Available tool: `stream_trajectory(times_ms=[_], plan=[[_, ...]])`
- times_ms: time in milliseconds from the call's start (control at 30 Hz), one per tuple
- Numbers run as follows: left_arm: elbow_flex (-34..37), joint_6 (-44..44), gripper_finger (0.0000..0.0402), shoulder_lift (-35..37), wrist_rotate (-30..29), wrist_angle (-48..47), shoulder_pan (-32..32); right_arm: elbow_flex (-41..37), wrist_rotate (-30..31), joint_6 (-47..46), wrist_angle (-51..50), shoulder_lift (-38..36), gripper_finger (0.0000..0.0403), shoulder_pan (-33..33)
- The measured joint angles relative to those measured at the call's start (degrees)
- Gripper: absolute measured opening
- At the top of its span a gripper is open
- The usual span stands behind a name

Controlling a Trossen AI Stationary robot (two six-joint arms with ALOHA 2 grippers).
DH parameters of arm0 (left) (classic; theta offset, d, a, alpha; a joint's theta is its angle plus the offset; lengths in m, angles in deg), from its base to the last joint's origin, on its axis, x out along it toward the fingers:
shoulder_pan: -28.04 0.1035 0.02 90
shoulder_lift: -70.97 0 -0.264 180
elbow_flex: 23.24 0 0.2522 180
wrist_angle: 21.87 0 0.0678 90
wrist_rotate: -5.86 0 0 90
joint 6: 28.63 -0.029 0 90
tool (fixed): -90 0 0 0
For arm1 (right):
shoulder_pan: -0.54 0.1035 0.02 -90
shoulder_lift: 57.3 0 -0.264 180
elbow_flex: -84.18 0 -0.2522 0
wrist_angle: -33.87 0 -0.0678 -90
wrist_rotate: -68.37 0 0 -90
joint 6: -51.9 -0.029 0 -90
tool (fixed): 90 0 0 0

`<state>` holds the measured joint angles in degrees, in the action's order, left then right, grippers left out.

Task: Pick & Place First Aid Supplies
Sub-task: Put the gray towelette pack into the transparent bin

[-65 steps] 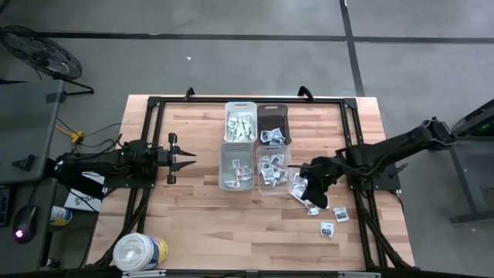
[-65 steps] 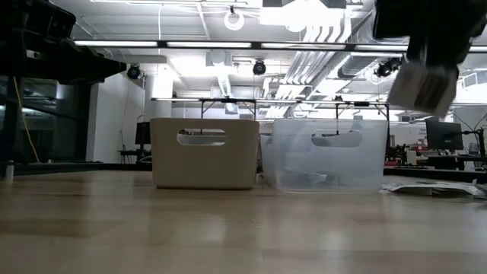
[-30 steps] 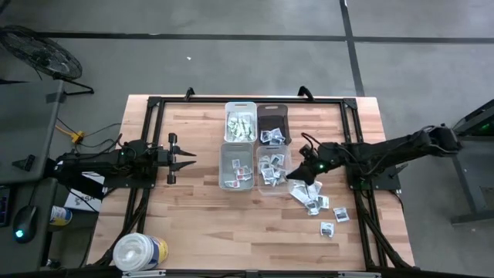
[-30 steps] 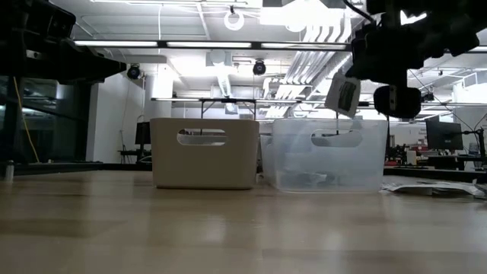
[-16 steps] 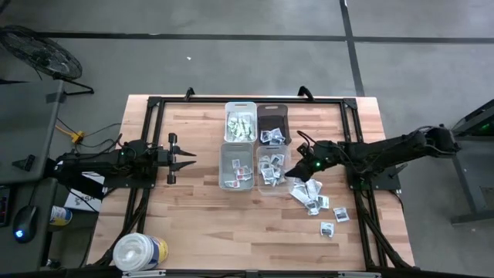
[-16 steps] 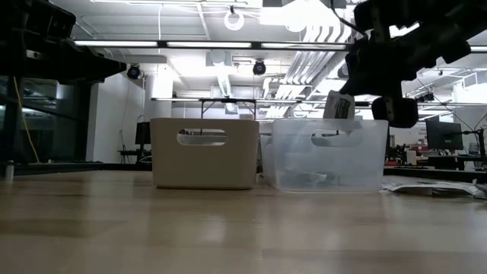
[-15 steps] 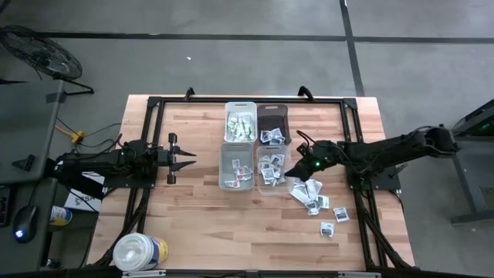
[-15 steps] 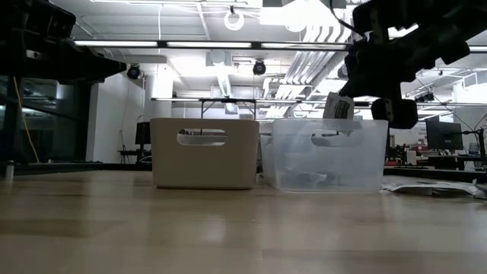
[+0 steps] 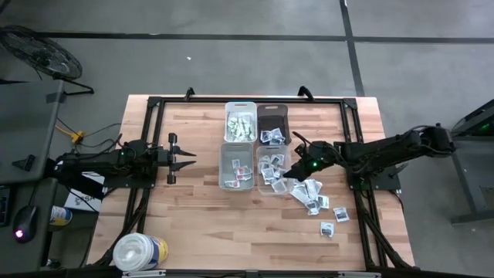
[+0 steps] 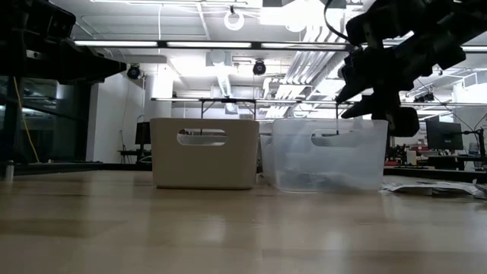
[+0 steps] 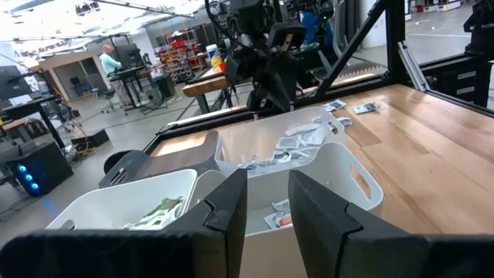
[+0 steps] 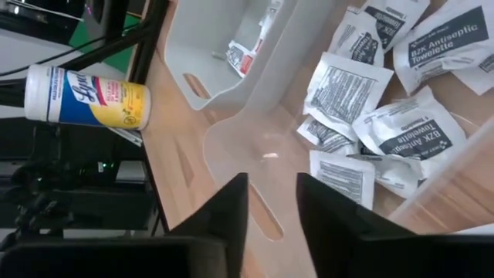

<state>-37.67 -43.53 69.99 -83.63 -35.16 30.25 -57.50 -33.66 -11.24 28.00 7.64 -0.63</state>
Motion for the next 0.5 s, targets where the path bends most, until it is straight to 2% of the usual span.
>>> stream_trajectory(times_ms=[167, 500], plan=[[0.0, 0.0, 0.0096, 0.0, 0.0, 0.0, 0.0, 0.0, -0.6, -0.1, 0.6, -0.4, 0.0134, 0.4], [0.0, 0.0, 0.0096, 0.0, 0.0, 0.0, 0.0, 0.0, -0.5, -3.0, -3.2, -5.0, 0.0129, 2.9]])
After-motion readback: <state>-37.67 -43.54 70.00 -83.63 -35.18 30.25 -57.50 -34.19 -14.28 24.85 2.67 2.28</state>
